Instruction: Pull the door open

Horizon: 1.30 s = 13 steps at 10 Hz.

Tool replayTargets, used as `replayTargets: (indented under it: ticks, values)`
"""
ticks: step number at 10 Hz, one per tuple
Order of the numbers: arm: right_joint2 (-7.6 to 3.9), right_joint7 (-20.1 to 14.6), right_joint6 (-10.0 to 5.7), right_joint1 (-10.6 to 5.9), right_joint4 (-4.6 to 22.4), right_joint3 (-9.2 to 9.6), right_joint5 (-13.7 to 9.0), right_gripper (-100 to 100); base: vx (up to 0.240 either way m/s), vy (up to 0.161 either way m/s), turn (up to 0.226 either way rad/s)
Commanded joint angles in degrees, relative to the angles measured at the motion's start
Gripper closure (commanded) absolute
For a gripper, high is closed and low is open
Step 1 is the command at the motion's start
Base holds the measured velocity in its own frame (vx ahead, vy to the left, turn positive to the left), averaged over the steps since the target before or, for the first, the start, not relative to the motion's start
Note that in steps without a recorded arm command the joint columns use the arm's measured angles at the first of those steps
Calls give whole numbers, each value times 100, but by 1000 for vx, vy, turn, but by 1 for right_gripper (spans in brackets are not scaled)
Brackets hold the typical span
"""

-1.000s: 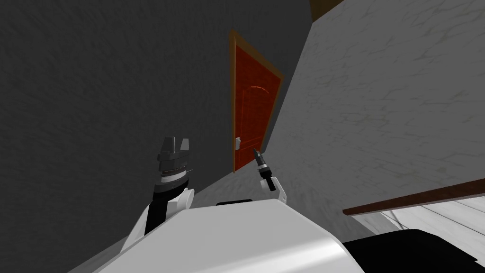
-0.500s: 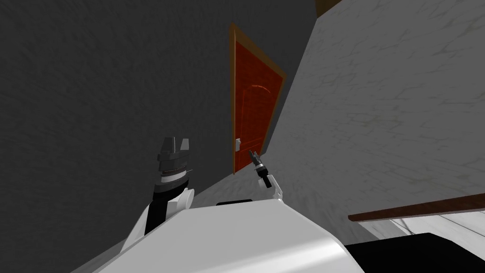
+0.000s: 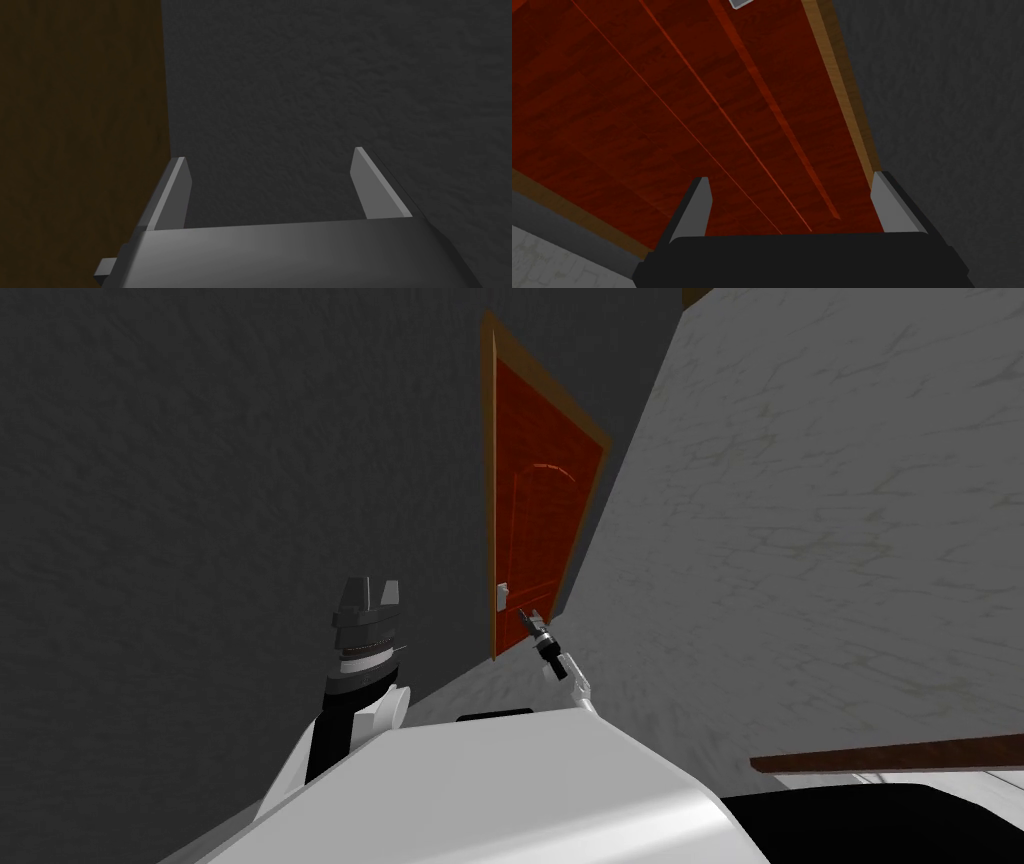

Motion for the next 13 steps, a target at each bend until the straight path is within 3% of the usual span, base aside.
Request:
replayTargets:
  ticks: [1,13]
  values:
    - [7,199,-36,-134,258,25,120,-100,57,1,10]
    - [-142,1371,-68,-911,1641,274,945,-100,82,-14,16]
